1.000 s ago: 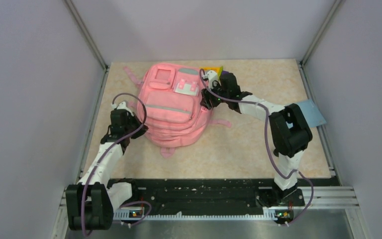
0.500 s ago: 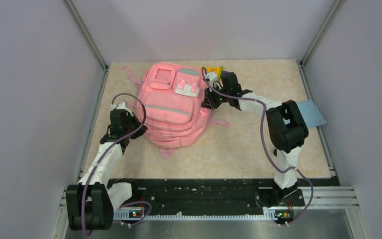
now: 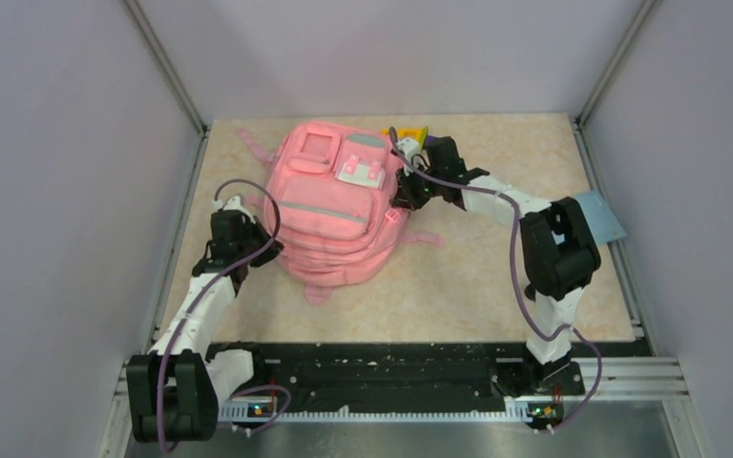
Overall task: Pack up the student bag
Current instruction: Unzip the student bag at the center of the board.
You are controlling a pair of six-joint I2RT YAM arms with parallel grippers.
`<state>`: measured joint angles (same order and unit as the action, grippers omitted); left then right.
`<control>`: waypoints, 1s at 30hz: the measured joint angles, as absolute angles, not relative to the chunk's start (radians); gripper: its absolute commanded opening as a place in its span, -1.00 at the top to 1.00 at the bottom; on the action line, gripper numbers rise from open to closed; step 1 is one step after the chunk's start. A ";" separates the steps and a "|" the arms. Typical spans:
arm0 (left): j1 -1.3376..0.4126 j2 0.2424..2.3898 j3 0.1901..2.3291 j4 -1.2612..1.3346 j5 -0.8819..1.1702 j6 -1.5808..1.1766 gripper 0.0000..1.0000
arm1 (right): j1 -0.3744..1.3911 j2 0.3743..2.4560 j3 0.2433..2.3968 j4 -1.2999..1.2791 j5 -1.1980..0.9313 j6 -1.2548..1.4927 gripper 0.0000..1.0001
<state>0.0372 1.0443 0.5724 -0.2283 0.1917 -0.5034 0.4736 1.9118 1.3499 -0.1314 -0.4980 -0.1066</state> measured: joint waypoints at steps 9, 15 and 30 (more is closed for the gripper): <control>0.038 1.012 0.555 -0.228 0.189 -0.506 1.00 | 0.556 1.900 1.437 -0.366 -0.333 -0.160 1.00; 0.038 0.997 0.551 -0.229 0.190 -0.507 1.00 | 0.604 1.900 1.509 -0.501 -0.254 -0.148 1.00; 0.022 0.869 0.402 -0.135 0.131 -0.630 1.00 | 0.789 1.779 1.300 -0.434 -0.052 0.100 1.00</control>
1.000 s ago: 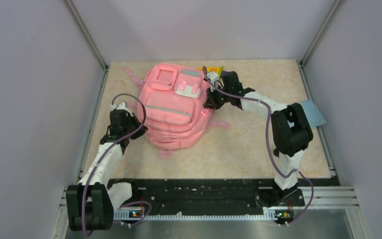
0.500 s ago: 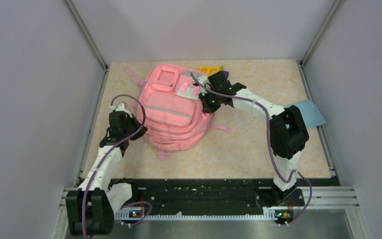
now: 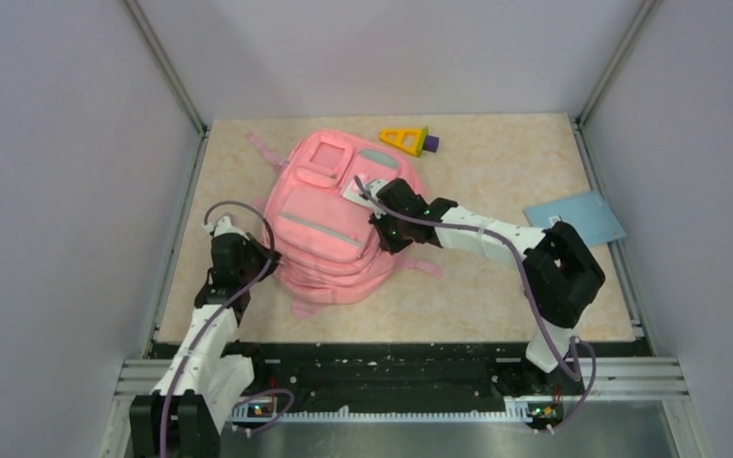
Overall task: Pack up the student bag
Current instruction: Unzip the student bag at the center of the board.
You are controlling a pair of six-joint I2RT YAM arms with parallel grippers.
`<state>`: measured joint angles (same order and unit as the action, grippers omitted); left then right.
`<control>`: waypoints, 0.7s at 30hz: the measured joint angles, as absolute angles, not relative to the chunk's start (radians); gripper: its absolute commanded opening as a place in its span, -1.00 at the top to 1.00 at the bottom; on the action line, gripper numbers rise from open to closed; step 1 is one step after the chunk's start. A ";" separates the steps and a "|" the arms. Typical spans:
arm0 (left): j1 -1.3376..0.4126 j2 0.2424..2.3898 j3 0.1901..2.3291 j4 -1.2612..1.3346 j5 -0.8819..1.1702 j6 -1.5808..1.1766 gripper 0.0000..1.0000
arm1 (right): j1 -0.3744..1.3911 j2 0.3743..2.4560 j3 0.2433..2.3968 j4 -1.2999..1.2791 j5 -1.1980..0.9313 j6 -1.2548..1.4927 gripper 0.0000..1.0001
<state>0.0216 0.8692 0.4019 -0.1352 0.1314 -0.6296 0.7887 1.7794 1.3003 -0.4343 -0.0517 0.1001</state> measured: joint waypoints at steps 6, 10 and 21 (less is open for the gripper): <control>-0.034 0.735 0.306 -0.104 0.002 -0.714 1.00 | 0.941 1.724 1.202 -0.393 0.061 0.272 1.00; -0.091 0.663 0.264 -0.091 -0.107 -0.763 1.00 | 1.034 1.723 1.192 -0.391 0.117 0.369 1.00; -0.167 0.596 0.239 -0.103 -0.228 -0.801 1.00 | 1.094 1.709 1.185 -0.398 0.204 0.455 1.00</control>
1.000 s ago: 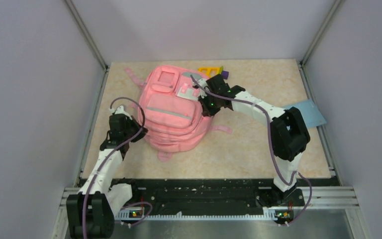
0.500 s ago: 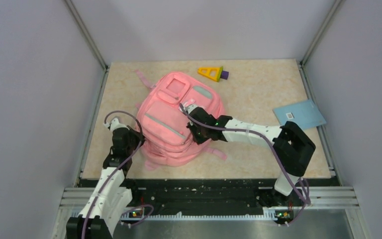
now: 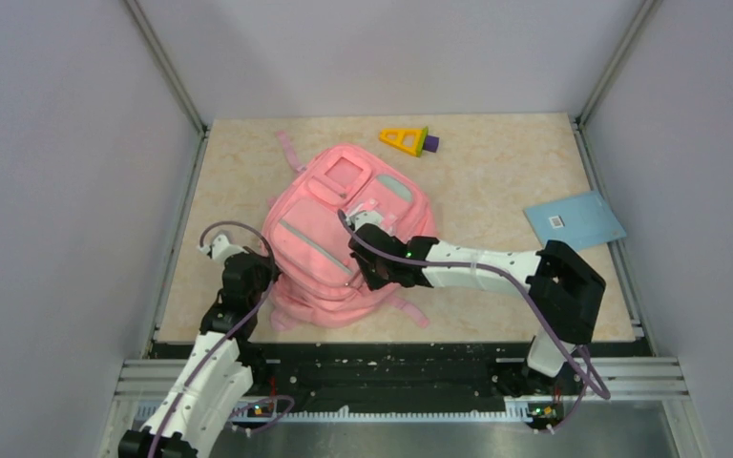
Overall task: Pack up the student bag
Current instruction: Unzip the student bag at the center of the board.
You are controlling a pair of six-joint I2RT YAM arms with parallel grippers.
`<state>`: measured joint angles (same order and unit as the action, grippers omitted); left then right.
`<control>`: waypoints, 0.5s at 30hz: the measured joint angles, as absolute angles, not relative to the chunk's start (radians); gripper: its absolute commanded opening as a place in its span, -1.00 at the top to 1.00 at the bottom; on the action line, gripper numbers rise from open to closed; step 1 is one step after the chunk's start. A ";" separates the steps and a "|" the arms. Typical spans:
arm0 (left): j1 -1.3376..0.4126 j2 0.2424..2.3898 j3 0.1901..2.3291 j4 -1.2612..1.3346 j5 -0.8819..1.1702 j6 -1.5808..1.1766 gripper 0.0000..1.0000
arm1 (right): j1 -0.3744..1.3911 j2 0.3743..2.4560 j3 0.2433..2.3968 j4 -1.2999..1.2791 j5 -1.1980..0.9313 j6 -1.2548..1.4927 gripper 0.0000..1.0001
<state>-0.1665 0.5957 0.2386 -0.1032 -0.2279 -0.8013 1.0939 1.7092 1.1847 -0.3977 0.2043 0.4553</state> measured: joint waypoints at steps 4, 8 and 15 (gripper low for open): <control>-0.173 0.596 0.239 -0.126 -0.230 -0.804 1.00 | 1.097 1.655 1.164 -0.406 0.229 0.454 1.00; -0.179 0.609 0.239 -0.118 -0.242 -0.824 1.00 | 1.097 1.586 1.118 -0.385 0.212 0.466 1.00; -0.204 0.644 0.233 -0.083 -0.313 -0.875 1.00 | 1.184 1.576 1.037 -0.287 0.189 0.524 1.00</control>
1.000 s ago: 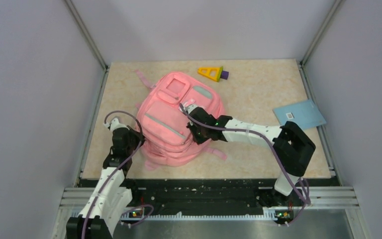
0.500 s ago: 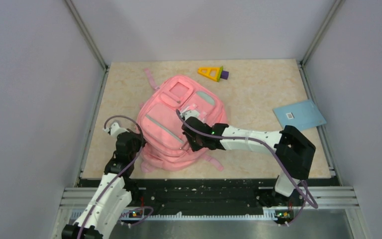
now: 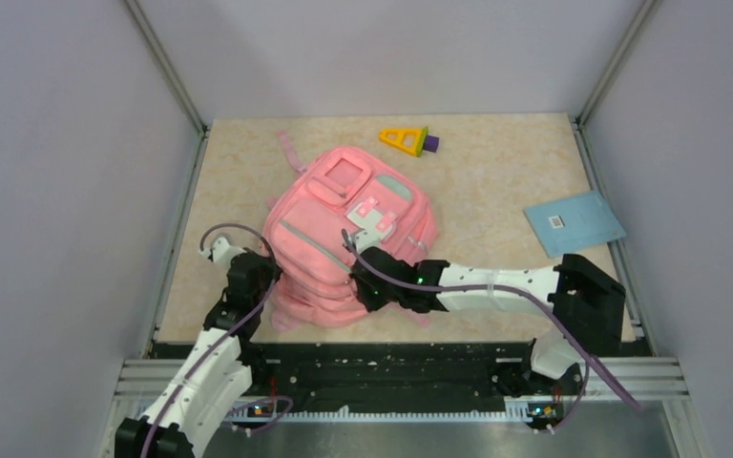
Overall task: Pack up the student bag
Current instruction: Unzip the student bag at the center of the board.
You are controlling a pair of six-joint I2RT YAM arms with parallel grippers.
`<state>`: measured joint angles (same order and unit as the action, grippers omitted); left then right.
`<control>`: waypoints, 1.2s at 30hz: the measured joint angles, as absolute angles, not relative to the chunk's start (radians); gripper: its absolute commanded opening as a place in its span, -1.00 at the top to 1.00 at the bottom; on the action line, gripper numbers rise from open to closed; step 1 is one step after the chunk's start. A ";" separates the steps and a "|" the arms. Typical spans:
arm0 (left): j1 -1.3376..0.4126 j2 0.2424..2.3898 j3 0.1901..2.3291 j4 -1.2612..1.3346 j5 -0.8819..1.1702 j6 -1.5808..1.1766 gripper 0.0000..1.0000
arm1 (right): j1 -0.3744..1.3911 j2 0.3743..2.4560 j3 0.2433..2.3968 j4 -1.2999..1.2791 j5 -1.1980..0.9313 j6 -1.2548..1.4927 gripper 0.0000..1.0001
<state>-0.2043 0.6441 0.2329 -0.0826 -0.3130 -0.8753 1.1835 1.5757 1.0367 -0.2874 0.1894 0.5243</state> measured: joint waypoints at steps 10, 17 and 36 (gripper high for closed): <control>-0.287 0.615 0.200 -0.051 -0.448 -0.941 1.00 | 1.325 1.655 1.106 -0.156 0.258 0.537 1.00; -0.339 0.605 0.190 -0.039 -0.529 -0.964 1.00 | 1.338 1.826 1.310 -0.143 0.284 0.486 1.00; -0.348 0.347 0.276 -0.276 -0.412 -0.707 -0.28 | 1.277 1.553 1.194 -0.176 0.360 0.436 -0.56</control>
<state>-0.3481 0.3470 0.2760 -0.2760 -0.4122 -0.7074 1.2770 1.5528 1.1938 -0.1761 0.3595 0.4362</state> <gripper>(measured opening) 0.610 0.697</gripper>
